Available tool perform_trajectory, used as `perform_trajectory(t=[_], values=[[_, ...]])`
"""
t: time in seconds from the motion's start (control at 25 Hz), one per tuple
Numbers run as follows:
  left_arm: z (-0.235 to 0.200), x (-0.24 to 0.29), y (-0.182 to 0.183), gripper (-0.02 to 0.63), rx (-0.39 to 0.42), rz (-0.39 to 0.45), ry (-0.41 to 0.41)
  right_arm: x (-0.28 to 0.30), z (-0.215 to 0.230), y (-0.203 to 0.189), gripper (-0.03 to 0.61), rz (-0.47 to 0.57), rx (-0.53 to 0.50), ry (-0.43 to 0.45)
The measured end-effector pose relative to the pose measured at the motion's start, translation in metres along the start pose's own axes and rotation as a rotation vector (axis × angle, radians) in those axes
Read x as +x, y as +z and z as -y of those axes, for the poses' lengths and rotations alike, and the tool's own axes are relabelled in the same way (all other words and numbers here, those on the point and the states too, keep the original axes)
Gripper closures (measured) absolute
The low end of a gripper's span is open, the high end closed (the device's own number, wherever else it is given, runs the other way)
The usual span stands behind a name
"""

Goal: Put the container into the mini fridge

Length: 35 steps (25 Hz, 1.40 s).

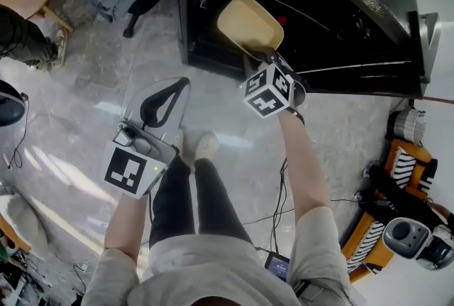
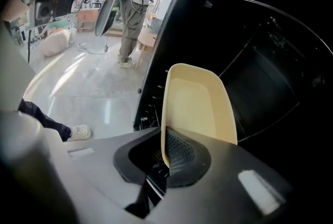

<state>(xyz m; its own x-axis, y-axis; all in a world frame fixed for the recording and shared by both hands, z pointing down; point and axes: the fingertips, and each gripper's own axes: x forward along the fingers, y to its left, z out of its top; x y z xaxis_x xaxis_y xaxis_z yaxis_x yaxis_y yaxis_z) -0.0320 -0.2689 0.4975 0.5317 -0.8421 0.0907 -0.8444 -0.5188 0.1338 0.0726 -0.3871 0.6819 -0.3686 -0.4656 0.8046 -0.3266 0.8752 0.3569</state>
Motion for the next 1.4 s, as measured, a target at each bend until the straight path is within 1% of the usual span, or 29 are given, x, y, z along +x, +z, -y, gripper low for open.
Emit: perform_trajectory(t=[0.28,0.56,0.72,0.96,1.24,1.4], values=[[-0.001,0.004,0.0,0.614,0.0,0.001,0.012,0.001,0.019,-0.003,0.56,-0.019,-0.068,-0.025],[0.0,0.012,-0.001,0.614,0.002,0.001,0.018,0.002,0.037,-0.001,0.546,-0.016,-0.103,-0.05],[-0.001,0.017,-0.001,0.614,0.001,-0.002,0.023,0.003,0.047,0.001,0.533,-0.011,-0.092,-0.066],[-0.002,0.022,0.001,0.614,0.005,-0.002,0.032,0.007,0.057,0.004,0.534,-0.013,-0.091,-0.086],[-0.004,0.025,0.005,0.614,0.01,-0.001,0.042,0.017,0.068,0.01,0.54,-0.013,-0.06,-0.105],[-0.007,0.025,0.006,0.614,0.012,0.002,0.054,0.022,0.079,0.014,0.54,-0.005,-0.02,-0.122]])
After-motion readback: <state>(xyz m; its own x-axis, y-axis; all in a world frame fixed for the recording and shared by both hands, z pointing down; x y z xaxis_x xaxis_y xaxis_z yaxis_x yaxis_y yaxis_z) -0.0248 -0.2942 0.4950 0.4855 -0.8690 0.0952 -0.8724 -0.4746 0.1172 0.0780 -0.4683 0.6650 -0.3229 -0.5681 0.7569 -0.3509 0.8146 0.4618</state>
